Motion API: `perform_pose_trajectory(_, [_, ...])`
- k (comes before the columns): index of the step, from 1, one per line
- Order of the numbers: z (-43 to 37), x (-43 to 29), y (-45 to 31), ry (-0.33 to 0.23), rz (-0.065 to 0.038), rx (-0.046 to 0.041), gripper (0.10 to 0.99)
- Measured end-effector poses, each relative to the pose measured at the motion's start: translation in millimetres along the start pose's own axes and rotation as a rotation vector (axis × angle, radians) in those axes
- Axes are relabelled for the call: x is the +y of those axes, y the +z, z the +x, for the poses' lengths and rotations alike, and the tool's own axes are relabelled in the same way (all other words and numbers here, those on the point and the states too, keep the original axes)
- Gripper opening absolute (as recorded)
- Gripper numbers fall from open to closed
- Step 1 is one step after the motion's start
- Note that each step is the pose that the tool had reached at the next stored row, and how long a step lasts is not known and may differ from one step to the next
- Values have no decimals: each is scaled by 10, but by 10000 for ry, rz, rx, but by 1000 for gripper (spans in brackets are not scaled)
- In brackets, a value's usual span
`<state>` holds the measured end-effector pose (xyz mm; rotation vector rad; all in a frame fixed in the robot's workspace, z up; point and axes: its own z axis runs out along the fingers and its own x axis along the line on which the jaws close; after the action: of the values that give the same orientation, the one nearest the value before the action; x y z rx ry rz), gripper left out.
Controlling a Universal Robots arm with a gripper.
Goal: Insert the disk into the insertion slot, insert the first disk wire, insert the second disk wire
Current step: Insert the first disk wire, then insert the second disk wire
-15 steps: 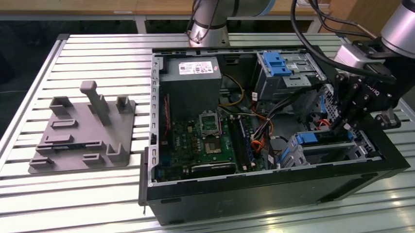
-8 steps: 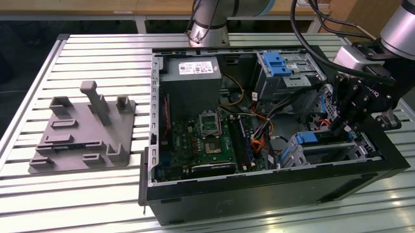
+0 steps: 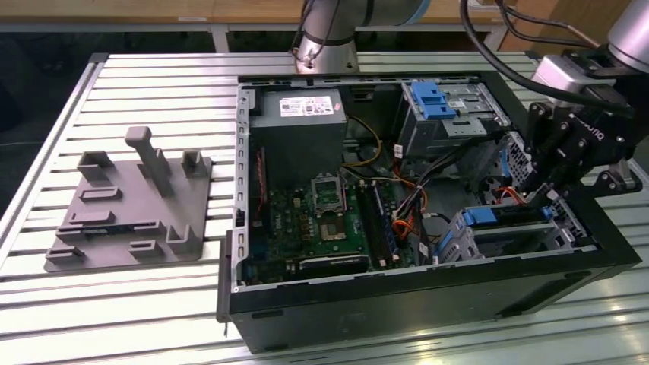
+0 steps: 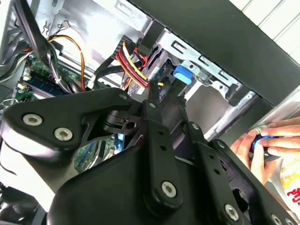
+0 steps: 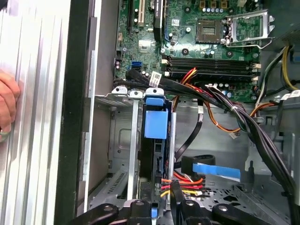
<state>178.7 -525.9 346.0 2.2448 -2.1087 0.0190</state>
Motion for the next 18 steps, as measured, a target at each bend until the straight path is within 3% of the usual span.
perform_pose_trajectory(6, [9,-11,-154,24,1,-41,298])
perform_pose_trajectory(10, [9,-11,-167,26,6,-109,298])
perform_pose_trajectory(18, [9,-11,-169,26,7,-127,298])
